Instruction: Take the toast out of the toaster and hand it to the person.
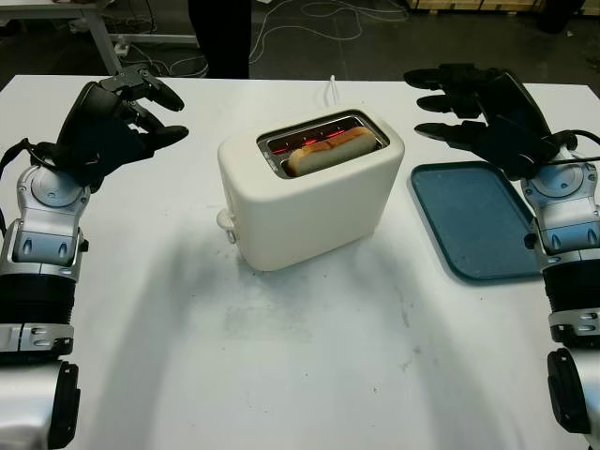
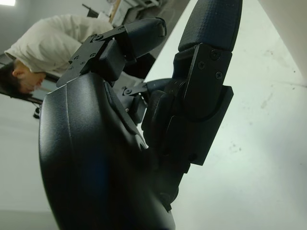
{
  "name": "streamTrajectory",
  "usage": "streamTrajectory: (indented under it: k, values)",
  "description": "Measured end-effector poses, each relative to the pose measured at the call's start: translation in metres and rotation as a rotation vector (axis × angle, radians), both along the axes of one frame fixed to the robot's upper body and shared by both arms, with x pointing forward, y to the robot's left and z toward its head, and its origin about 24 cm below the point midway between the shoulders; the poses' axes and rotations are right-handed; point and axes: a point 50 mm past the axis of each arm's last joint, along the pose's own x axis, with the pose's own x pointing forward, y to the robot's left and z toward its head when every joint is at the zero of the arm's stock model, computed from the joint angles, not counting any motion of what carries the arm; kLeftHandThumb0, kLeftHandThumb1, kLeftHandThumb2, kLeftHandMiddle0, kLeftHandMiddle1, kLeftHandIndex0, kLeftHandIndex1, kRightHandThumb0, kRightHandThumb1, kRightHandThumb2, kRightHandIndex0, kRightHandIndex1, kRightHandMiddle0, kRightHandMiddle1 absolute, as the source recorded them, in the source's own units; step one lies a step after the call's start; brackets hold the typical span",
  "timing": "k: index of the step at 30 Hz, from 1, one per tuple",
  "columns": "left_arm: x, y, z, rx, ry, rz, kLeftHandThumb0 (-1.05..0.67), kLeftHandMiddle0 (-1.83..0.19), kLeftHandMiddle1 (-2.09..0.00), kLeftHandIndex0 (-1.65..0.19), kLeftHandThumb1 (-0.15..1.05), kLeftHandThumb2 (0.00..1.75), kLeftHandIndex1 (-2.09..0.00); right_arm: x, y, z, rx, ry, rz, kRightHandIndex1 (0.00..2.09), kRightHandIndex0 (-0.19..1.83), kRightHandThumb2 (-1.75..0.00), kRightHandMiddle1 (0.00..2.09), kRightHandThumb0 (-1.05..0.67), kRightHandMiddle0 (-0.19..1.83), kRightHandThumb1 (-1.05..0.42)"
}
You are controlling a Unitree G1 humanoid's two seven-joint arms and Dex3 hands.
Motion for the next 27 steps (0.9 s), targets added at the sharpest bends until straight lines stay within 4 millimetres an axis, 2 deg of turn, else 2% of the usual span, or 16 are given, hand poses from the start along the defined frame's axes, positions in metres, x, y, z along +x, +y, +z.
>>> streamTrajectory:
  k: [27]
  values:
    - [-0.0005, 0.0012, 0.0001, -0.002, -0.003, 0.004, -1.05, -0.47, -1.32, -0.42, 0.92, 0.14, -1.21, 0.0007, -0.0017, -0.0025, 0.002, 0.003, -0.008, 0.02, 0.78, -0.04, 0.01, -0.06, 0.69, -0.92]
